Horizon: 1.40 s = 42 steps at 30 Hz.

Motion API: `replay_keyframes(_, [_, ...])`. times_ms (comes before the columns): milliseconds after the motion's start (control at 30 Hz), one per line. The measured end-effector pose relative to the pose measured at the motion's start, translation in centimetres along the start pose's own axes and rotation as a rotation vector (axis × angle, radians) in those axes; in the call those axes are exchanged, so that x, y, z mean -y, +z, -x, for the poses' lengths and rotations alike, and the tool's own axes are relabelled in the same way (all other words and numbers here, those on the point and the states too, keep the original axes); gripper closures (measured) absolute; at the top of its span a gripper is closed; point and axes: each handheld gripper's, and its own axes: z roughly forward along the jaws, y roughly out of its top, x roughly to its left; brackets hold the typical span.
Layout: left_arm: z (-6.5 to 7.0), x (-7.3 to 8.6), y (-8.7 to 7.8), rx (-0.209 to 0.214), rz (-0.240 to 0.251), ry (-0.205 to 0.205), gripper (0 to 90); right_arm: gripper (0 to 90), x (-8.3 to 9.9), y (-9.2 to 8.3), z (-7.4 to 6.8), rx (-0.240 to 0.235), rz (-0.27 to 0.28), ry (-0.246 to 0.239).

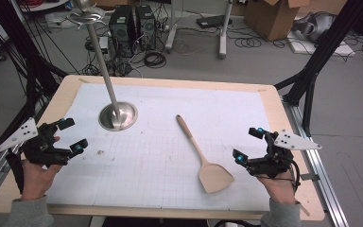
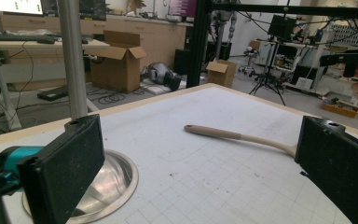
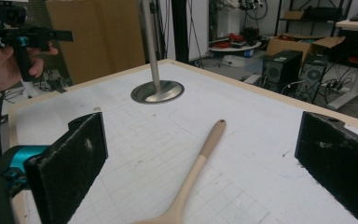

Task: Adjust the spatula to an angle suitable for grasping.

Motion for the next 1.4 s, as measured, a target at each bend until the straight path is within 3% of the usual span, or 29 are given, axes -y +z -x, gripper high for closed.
replay_keyframes(267, [0.2, 0.0, 0.2, -0.002, 0.000, -0.004, 1.8, 1.3, -0.1, -0.1, -0.1, 0.032, 0.022, -0.011])
replay_keyframes(533, [0.0, 0.3, 0.4, -0.003, -0.011, -0.016, 1.8, 1.4, -0.1, 0.7, -0.2, 0.034, -0.005, -0.016])
replay_keyframes(1167, [-0.1, 0.6, 0.4, -0.004, -0.018, -0.032, 1.8, 4.9, -1.6, 5.3, -1.0, -0.015, -0.083, -0.059])
replay_keyframes(1267, [-0.2, 0.6, 0.4, -0.005, -0.016, -0.038, 1.8, 17.1, -1.3, 6.6, -0.9, -0.034, -0.126, -0.063])
replay_keyframes(1400, [-0.1, 0.5, 0.3, 0.009, -0.004, -0.057, 1.8, 21.6, -1.1, 7.3, -0.6, -0.029, -0.162, -0.055])
